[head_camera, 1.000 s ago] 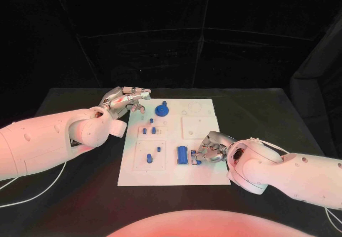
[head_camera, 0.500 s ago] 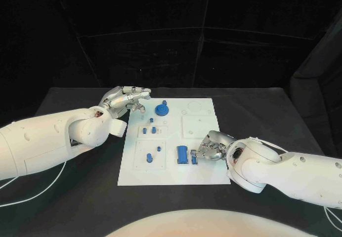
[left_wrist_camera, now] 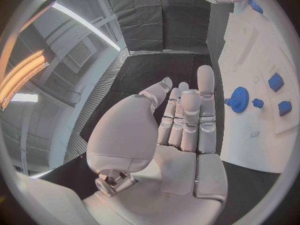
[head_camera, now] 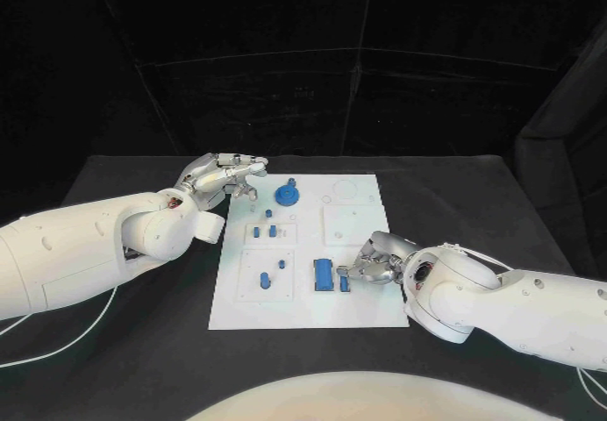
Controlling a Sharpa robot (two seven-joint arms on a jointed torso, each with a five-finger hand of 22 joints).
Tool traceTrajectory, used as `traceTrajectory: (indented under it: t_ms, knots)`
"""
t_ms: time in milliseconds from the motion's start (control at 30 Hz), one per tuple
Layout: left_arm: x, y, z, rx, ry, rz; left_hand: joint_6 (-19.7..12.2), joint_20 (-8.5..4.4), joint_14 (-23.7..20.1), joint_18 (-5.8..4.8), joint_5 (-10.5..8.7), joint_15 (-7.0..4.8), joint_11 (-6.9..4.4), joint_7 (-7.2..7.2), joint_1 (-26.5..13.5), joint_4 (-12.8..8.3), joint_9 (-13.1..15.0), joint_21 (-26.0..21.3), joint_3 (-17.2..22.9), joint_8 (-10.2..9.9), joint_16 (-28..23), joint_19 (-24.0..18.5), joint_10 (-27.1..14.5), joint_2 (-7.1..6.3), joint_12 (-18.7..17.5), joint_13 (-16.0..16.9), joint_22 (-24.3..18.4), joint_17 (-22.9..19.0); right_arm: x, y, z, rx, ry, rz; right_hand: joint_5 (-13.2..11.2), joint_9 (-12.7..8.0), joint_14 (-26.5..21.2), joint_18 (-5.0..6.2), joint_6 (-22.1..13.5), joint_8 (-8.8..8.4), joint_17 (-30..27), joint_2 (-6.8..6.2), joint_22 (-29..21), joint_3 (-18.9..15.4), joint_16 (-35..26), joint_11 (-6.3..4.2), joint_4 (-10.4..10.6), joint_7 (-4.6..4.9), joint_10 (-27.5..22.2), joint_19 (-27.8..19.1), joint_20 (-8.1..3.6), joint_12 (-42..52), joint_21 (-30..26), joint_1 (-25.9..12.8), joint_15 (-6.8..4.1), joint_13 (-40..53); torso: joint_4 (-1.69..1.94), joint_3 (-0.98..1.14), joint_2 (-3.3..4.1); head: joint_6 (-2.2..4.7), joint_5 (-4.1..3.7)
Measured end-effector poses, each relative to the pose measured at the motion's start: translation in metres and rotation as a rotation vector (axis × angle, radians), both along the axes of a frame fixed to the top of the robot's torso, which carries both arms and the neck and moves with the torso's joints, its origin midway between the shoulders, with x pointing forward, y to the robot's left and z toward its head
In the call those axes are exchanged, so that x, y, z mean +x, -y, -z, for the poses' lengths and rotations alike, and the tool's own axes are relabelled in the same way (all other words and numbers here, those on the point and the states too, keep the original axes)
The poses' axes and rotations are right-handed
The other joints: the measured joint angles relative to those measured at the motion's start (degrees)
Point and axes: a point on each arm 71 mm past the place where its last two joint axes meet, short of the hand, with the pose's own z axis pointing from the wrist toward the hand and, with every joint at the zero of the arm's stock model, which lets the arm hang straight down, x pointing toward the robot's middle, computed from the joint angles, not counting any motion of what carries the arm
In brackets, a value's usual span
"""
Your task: Assemble the parts on the task board
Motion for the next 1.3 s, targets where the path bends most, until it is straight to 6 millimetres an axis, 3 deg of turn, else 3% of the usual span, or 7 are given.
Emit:
traceTrajectory:
  t_ms: [233,333,500,700,867,1000,1300]
  knots:
    - [0.000,-0.001,0.000,0.001,0.000,-0.001,0.0,0.00,0.0,0.00,0.00,0.00,0.00,0.00,0.0,0.0,0.0,0.0,0.0,0.0,0.0,0.0,0.0,0.00,0.0,0.0,0.0,0.0,0.000,0.019,-0.002,0.019,0.016,0.019,1.9,-0.6,0.1,0.04,-5.1,-2.60,-0.6,-2.00,0.0,-1.7,-3.7,1.59,-1.7,1.96,-2.4,-0.7,0.31,-7.2,-3.3,2.8,0.60,-4.7,-0.04,0.02,-0.06,0.42,-0.05]
    - [0.001,-0.002,0.000,0.003,0.001,-0.004,-0.1,0.00,-0.1,0.00,0.00,0.11,0.21,0.15,0.0,0.0,0.0,0.0,0.0,0.0,0.0,0.0,-0.2,0.00,0.0,0.0,0.0,-0.2,0.008,0.034,-0.004,0.063,0.021,0.047,2.3,-1.5,-0.1,1.97,-8.4,-4.53,-7.4,-2.64,-1.9,-2.5,-9.7,2.88,-2.5,3.44,-8.0,-5.0,1.32,-20.2,-8.7,5.2,1.93,-13.3,-0.04,0.01,-0.18,0.87,-0.09]
    - [0.005,-0.005,0.001,-0.002,-0.002,-0.022,-0.2,0.67,-3.6,0.00,0.00,0.35,0.25,0.21,-0.3,0.2,0.0,-1.2,-0.5,0.5,-3.0,-1.1,-0.9,0.24,0.3,-0.4,-0.5,-5.5,0.037,0.055,-0.014,0.223,0.038,0.091,1.4,-3.0,-9.8,8.13,-11.2,-6.06,-35.6,0.06,-28.0,-1.2,-37.0,4.78,-4.5,5.47,-18.8,-22.5,2.99,-42.4,-33.3,13.1,3.85,-29.3,-0.04,-0.08,-0.65,2.24,-0.45]
    - [0.015,-0.012,0.002,-0.002,0.002,-0.064,-0.4,3.17,-17.6,-0.02,0.00,3.17,1.56,0.42,-1.4,1.0,0.0,-13.5,-2.4,0.8,-21.3,-14.9,-2.5,-0.52,-3.8,-1.6,-7.8,-15.4,0.080,0.072,-0.027,0.495,0.085,0.152,-1.5,-5.8,-20.1,8.08,-13.3,-8.89,-49.5,0.83,-42.4,3.2,-60.3,9.48,-5.2,8.85,-23.9,-31.2,7.29,-59.2,-53.0,19.8,8.41,-47.4,-0.03,-0.29,-1.72,5.09,-0.90]
    - [0.029,-0.013,0.002,0.002,0.019,-0.100,0.1,7.22,-16.0,0.00,0.00,5.49,2.76,0.55,-1.1,1.3,-0.1,-25.5,-3.7,-1.4,-41.5,-21.3,0.6,0.00,-12.0,-1.6,-18.5,-24.8,0.110,0.076,-0.027,0.660,0.142,0.189,-4.2,-8.9,-25.8,8.06,-13.1,-10.36,-59.2,0.14,-51.3,4.2,-73.3,10.72,-6.3,9.65,-22.9,-34.0,10.67,-63.9,-65.3,20.5,11.82,-57.6,-0.21,-0.52,-2.71,6.62,-0.91]
    - [0.042,-0.012,0.001,0.007,0.045,-0.135,0.4,7.73,-15.1,0.02,0.00,6.35,3.07,0.84,-0.7,1.2,-0.1,-27.4,-4.5,-2.6,-47.5,-21.0,1.7,0.41,-15.3,-1.6,-21.4,-27.3,0.134,0.077,-0.026,0.746,0.205,0.205,-5.5,-12.2,-23.8,8.06,-12.5,-10.37,-65.7,0.45,-56.6,4.7,-78.0,11.06,-8.9,8.96,-22.1,-30.9,11.87,-64.5,-71.3,20.2,12.20,-65.5,-0.46,-0.59,-3.31,7.42,-0.70]
    - [0.058,-0.011,-0.001,0.016,0.098,-0.198,-0.9,7.66,-16.3,0.03,-0.31,6.57,2.76,0.40,-2.5,1.5,-0.5,-28.7,-6.1,-4.6,-52.7,-22.5,0.4,1.44,-18.4,-2.0,-24.4,-29.4,0.159,0.070,-0.028,0.839,0.280,0.187,-6.1,-14.6,-17.7,8.06,-12.3,-10.72,-68.8,1.45,-59.2,5.1,-78.1,9.95,-12.0,8.51,-21.7,-24.9,9.29,-64.6,-72.2,16.0,9.85,-70.7,-0.47,-0.38,-4.20,8.38,-0.63]
